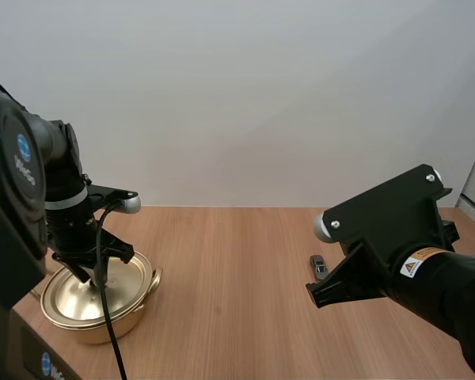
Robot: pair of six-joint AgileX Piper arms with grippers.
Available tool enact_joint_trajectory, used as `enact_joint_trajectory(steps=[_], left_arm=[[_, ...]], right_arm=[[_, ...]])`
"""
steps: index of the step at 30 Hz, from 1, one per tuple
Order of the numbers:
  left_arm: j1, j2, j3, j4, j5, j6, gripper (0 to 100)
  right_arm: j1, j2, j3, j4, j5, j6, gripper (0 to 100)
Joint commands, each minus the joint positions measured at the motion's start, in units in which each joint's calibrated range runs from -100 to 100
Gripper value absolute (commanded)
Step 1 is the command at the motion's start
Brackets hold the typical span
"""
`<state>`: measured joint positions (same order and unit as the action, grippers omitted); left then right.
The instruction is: Open the pot, put the car inside, and close it
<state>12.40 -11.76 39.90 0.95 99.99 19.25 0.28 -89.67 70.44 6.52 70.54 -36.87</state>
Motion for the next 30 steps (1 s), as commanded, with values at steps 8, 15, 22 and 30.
enact_joint_trajectory(steps=[8, 15, 22, 30], left_arm=[[0.05, -4.18, -5.32, -1.86, 0.01, 0.63, 0], [0.05, -20.03, -14.14, -15.31, -1.48, 2.69, 0], [0.05, -36.91, -18.11, -23.28, -16.22, 2.9, 0], [0.05, -50.34, -22.21, -26.61, -33.08, 2.72, 0]], right_arm=[[0.02, -0.01, -0.02, 0.03, -0.63, 0.27, 0], [-1.76, 8.03, -0.44, -16.54, -18.43, 14.34, 0], [-1.9, 29.23, -5.84, -10.63, -23.68, 15.66, 63], [-1.9, 54.71, -17.98, -10.34, -23.07, 15.66, 89]])
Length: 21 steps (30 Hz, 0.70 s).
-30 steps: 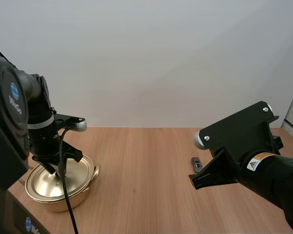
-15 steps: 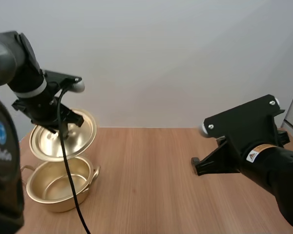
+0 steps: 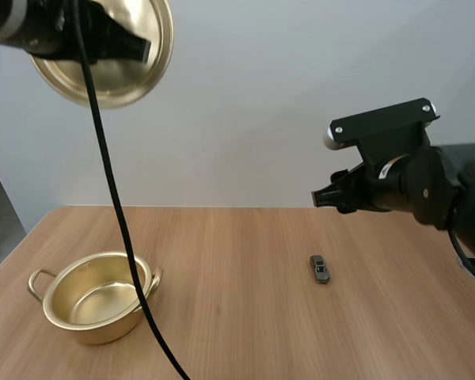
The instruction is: Open the pot, put the car inside, and close it
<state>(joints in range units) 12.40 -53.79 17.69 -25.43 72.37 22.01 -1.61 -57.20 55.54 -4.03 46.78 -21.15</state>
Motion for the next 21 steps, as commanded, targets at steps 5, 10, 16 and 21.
enact_joint_trajectory(steps=[5, 10, 16, 21], left_arm=[[0.05, -12.42, 0.0, -0.11, -9.93, -0.04, 0], [0.05, -12.75, 0.0, -0.01, -10.68, -0.04, 0], [0.05, -12.8, 0.0, -0.03, -11.42, -0.04, 0], [0.05, -12.8, 0.0, -0.03, -11.42, -0.04, 0]], right_arm=[[0.06, 32.98, -7.91, 2.14, 3.5, -2.42, 89], [0.07, 38.61, -9.06, 5.9, 3.98, -7.18, 87], [0.07, 43.74, -9.06, 5.9, 2.51, -8.36, 84], [0.07, 46.39, -9.06, 6.01, 0.53, -10.25, 84]])
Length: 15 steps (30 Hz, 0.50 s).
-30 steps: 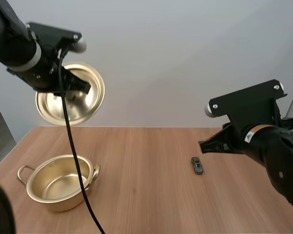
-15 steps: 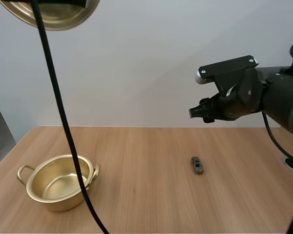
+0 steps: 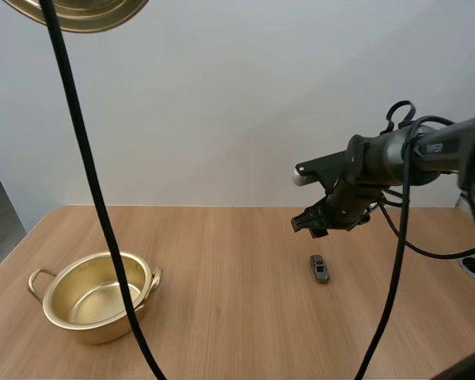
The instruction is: Open the pot, put the car inside, and close it
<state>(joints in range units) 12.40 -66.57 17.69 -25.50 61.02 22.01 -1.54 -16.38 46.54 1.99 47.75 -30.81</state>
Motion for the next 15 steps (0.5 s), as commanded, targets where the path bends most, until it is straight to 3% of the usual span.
enact_joint_trajectory(steps=[1, 15], left_arm=[[0.05, -0.02, 0.0, 0.04, -0.06, -0.04, 0], [0.05, -0.02, 0.0, 0.04, -0.06, -0.04, 0]], right_arm=[[0.0, 6.06, -0.06, -0.01, -0.39, -1.03, 84], [0.0, 11.71, -0.15, 5.06, -2.85, -5.15, 80]])
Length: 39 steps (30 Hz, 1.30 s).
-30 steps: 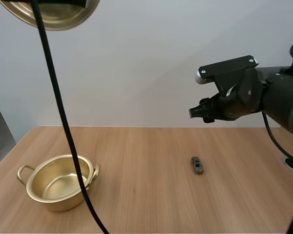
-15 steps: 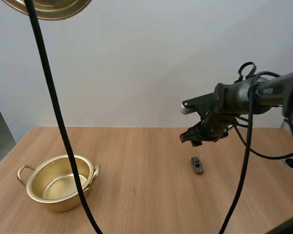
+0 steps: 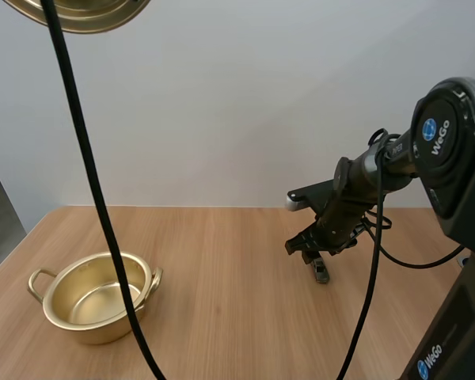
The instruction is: Open the pot, put the car inside, and close it
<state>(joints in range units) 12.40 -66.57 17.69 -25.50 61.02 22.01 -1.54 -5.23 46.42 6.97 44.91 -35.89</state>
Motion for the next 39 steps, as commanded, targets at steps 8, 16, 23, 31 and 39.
enact_joint_trajectory(steps=[8, 16, 23, 31, 39], left_arm=[[0.05, -0.02, 0.0, 0.87, -0.07, -0.04, 0], [0.05, -0.02, 0.0, 0.87, -0.07, -0.04, 0], [0.05, -0.02, 0.0, 0.82, -0.07, -1.24, 0], [0.05, -0.12, 0.0, 0.82, -6.36, -8.27, 0], [0.05, -0.12, 0.0, 0.79, -10.69, -16.9, 0]], right_arm=[[0.0, 4.21, -0.03, 0.07, -0.07, -0.6, 63], [0.0, 4.64, -0.07, 0.07, -1.94, -2.77, 0], [0.6, -0.81, -7.5, 8.89, 8.33, -8.28, 0], [6.87, -13.39, -16.2, 40.72, 31.21, -26.79, 0], [20.09, -13.78, -20.76, 48.88, 32.35, -31.82, 0]])
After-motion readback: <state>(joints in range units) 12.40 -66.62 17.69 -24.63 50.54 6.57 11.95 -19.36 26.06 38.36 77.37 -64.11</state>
